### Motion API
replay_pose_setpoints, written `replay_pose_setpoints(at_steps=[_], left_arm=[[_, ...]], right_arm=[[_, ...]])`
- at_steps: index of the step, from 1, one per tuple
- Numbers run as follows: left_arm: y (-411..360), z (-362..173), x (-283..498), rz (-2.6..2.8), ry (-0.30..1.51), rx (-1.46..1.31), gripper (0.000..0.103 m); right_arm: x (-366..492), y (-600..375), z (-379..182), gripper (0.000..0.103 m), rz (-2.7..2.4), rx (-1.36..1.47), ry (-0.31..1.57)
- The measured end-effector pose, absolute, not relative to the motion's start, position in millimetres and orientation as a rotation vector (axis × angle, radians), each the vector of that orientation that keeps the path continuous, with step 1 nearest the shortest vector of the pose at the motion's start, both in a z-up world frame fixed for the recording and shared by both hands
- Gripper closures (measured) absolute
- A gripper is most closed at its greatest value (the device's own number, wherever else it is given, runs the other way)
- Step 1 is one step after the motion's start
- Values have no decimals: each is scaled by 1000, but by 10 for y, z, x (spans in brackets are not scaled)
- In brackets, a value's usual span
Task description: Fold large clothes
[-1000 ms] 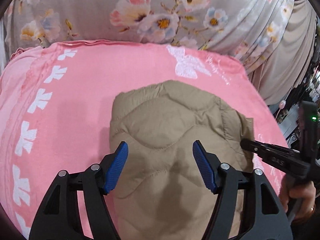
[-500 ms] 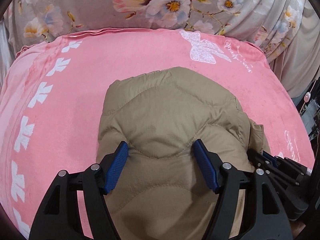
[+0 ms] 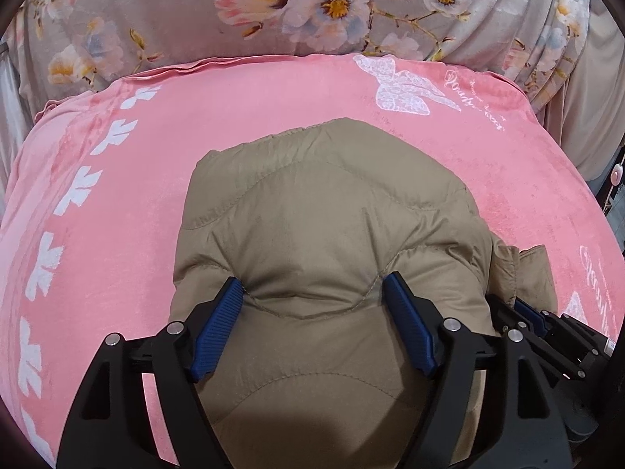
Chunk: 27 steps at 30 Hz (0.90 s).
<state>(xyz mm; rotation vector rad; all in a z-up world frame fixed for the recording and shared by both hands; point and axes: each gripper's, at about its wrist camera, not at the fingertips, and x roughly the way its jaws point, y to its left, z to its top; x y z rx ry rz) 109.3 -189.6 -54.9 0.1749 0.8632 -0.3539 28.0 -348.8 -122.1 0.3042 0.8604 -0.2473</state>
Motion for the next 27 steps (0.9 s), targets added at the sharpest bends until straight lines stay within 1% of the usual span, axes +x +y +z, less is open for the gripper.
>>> replay_pose_setpoints(at_steps=[12,27], left_arm=[[-1966,-684,1085,-341,809,176,24],[-2021,-763,1062,-315,755,192,22]], right_arm=[[250,-3533,-1329,88,-241,349,807],[236,-3557,-1395,88,-241,376,765]])
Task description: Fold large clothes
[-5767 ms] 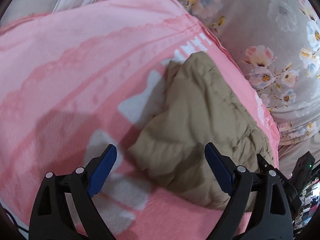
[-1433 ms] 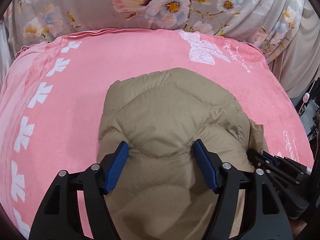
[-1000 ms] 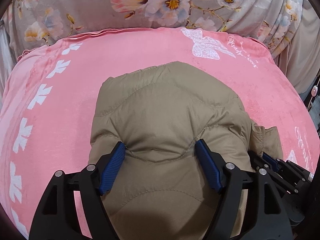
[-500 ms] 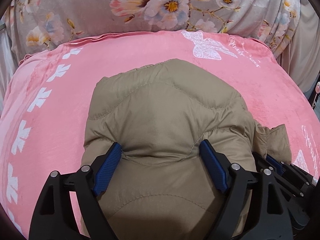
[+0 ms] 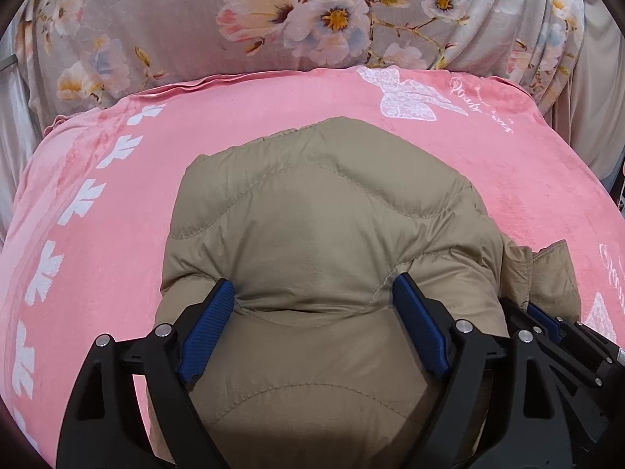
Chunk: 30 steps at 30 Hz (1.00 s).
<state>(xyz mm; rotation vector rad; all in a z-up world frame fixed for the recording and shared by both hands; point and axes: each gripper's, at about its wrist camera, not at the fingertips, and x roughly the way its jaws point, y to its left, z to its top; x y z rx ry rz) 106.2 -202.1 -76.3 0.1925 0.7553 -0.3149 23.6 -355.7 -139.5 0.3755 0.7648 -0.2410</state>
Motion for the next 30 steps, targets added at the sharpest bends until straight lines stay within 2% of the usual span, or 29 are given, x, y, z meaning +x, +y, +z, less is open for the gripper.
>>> replay_pose_setpoints(at_steps=[15,17,18,19,24,27,30], left_arm=[[-1929,-708,1074,-368,767,140,18],[-1812,-610,1014,-409,783,116,18],[-1728,-542,957,-409,791,105,18],[-1643,-479,894,-410,802,96,18],[-1342,-404,577,-429,881,82,18],[-1215,-474,417,-419,900,83,18],[-1120,-560,346,-421,926,57,17]], right_arm=[[187,-3767,-1397,87,-169,491,739],[98,-3817,-1268,79,-190,526,770],[31,-3822,-1200,66,-212,531,769],[-102,-3817,-1084,62,-236,531,746],[-559,-3538,-827,63,-187,473,753],[-744,-3316,-857,75,-190,408,771],[-857,-3170,-936,78,-213,366,771]])
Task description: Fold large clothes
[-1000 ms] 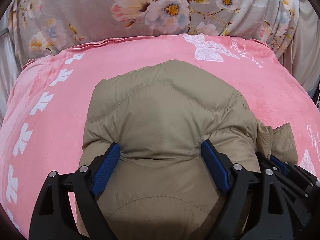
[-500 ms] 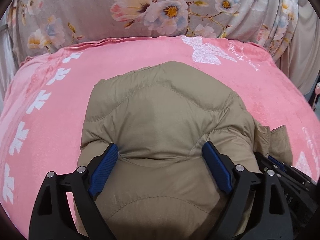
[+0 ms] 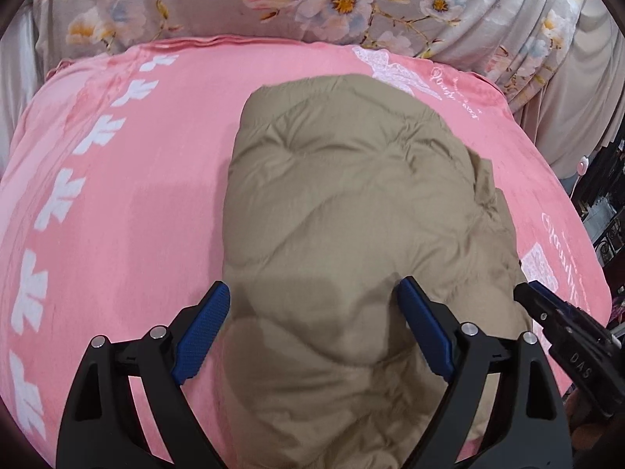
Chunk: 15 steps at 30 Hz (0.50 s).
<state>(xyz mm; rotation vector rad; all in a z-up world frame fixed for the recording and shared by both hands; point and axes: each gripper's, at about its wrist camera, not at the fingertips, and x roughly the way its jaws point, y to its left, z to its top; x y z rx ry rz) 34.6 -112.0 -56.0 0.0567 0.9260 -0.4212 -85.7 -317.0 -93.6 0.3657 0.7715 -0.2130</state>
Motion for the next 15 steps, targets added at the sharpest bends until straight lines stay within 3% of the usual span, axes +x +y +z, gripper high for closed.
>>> replay_pose_setpoints(at_steps=[15], left_arm=[[-1096,-897,389,-430,967,19,5]], right_arm=[[-780,-3219,-1289,78,-208,410,784]])
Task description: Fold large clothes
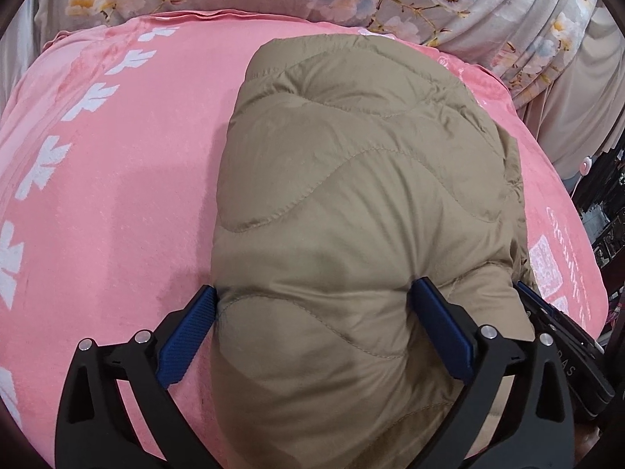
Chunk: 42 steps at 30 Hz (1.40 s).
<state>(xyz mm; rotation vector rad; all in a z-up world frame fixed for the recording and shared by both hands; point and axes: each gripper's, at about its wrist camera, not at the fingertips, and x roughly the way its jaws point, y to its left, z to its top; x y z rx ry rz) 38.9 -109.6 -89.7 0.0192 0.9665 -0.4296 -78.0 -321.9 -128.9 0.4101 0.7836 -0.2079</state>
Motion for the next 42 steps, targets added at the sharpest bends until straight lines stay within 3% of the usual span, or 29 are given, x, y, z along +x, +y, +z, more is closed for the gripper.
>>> replay_pose_setpoints(at_steps=[23,24,28,35,42], left_arm=[[-1059,-990,459,-478,968,-56,5],[-993,-967,494,-494,993,-89,5],[-741,-785,639,-519,995,-184,5],[-648,-989,1069,-652,1149,-419,5],[-733,-1152,1171,-690,1162,-472,5]], right_arm=[[-779,-3265,-1321,76,-185,449,764],[-794,-3326,-1268,70,-181,468,769],[-933,-3680,-1048,32,-217,571,710],[-736,-4163,-1526,26,-92,930,839],[-613,-4112,-1605,18,-25,951,813]])
